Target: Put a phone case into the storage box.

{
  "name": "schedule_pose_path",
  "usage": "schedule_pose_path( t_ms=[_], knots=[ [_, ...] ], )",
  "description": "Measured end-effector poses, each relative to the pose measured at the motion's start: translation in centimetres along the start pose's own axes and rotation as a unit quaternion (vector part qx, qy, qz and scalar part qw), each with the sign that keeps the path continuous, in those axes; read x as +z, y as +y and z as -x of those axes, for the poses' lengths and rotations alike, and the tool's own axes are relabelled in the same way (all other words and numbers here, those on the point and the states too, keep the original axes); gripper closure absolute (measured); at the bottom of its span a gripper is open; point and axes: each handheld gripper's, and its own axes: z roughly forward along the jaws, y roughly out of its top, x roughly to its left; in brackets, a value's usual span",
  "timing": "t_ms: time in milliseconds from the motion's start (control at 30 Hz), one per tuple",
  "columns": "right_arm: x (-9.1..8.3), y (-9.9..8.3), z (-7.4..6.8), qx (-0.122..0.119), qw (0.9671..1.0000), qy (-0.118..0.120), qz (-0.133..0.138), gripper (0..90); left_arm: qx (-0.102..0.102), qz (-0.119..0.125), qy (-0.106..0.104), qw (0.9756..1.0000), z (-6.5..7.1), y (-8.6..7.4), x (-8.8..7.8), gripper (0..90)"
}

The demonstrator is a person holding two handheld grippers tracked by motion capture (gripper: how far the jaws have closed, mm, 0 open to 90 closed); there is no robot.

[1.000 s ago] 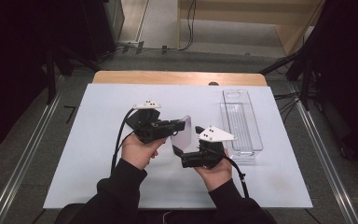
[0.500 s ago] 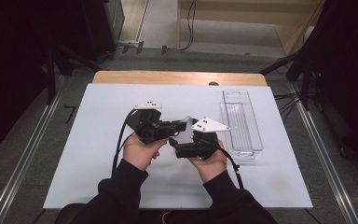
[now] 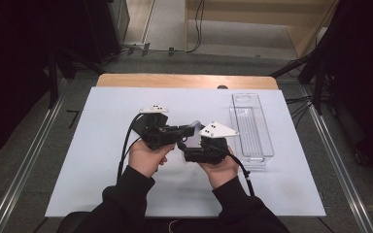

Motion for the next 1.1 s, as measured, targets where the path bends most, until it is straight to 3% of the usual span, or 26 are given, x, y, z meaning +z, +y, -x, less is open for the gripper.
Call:
schedule_pose_path(
  t_ms=[33, 167, 300, 433, 600, 733, 867, 1000, 1033, 1100],
  knots=[
    [0.0, 0.0, 0.0, 0.000, 1.0000, 0.000, 0.000, 14.6, -0.002, 0.003, -0.003, 1.0000, 0.0, 0.0, -0.1, 74.2],
    [-0.1, -0.1, 0.3, 0.004, 1.0000, 0.000, -0.005, 14.7, -0.009, 0.005, -0.009, 0.9999, -0.3, 0.2, -0.4, 58.9],
    [-0.1, -0.3, 0.7, 0.010, 0.9999, 0.001, -0.008, 14.6, -0.015, 0.008, -0.007, 0.9998, -0.5, 0.4, -0.9, 52.6],
    [-0.4, -0.6, 1.5, 0.021, 0.9997, -0.001, -0.013, 14.7, -0.008, 0.005, -0.006, 0.9999, -0.5, 0.6, -1.4, 42.7],
    [-0.8, -0.7, 2.4, 0.031, 0.9994, 0.001, -0.013, 14.7, 0.011, 0.001, -0.006, 0.9999, -0.6, 0.4, -1.9, 37.9],
    [-1.2, -0.7, 3.3, 0.031, 0.9989, 0.027, -0.023, 14.6, 0.020, -0.006, -0.018, 0.9996, -1.0, 0.0, -2.2, 34.0],
    [-1.4, -0.8, 4.2, 0.038, 0.9972, 0.055, -0.033, 14.6, 0.064, -0.017, 0.004, 0.9978, -1.4, -0.7, -2.5, 29.3],
    [-1.9, -0.7, 4.9, 0.034, 0.9960, 0.073, -0.039, 14.6, 0.063, -0.018, -0.006, 0.9978, -2.2, -1.3, -2.9, 29.3],
    [-2.1, -0.5, 5.3, 0.034, 0.9949, 0.086, -0.040, 14.7, 0.067, -0.019, -0.008, 0.9975, -2.3, -1.4, -2.9, 29.3],
    [-2.2, -0.4, 5.4, 0.035, 0.9944, 0.091, -0.042, 14.6, 0.083, -0.030, -0.004, 0.9961, -2.6, -1.8, -3.0, 29.3]
  ],
)
